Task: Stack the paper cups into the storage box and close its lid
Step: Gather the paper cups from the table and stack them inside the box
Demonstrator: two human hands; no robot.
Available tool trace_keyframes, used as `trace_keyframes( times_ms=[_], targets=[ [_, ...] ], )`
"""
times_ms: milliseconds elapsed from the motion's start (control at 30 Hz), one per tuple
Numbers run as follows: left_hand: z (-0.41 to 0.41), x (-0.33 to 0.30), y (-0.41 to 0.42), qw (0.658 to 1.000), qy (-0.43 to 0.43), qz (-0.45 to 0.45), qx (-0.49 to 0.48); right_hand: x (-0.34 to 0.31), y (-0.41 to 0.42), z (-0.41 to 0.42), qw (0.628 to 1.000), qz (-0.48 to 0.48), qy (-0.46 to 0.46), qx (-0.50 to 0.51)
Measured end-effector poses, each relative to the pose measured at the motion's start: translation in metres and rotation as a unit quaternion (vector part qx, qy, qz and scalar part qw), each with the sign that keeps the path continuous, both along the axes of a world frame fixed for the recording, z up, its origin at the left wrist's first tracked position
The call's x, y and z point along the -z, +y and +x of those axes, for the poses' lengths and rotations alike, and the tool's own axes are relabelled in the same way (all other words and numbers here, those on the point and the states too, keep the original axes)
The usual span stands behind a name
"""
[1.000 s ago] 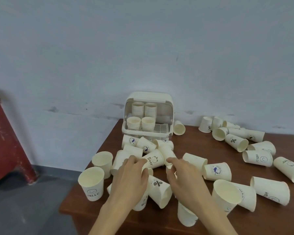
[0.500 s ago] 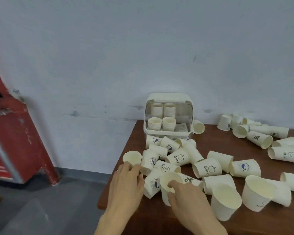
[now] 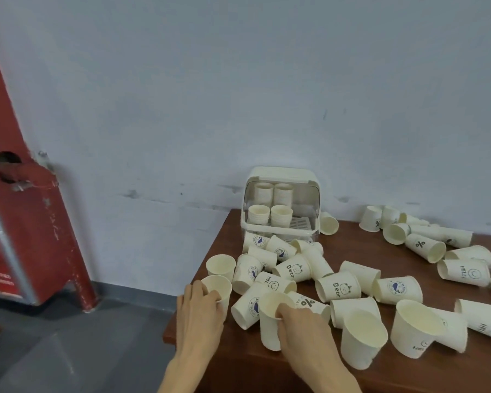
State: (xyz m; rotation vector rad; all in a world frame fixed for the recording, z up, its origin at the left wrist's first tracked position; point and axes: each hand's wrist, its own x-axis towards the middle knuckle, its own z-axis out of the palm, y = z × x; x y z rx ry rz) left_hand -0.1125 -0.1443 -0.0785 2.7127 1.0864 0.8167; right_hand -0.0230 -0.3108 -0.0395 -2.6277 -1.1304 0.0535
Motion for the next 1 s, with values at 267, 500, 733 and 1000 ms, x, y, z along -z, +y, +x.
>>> trace_keyframes(
  times_ms=[267,500,733,1000],
  targets=[
    [0.003,-0.009,-0.002,0.999,-0.039,0.013,0.022,-0.016,-0.001,0.005,0.999,0.052,-0.011,-0.009],
    [0.012,-0.034,0.001,0.997,-0.031,0.051,0.051,-0.059,0.0,0.038,0.99,0.138,-0.027,-0.005],
    [0.027,-0.057,0.007,0.992,-0.072,0.08,0.066,-0.088,0.038,0.096,0.982,0.179,-0.059,0.015],
    [0.066,-0.079,0.018,0.981,-0.133,0.077,0.115,-0.083,0.101,0.194,0.984,0.166,-0.058,0.037]
  ],
)
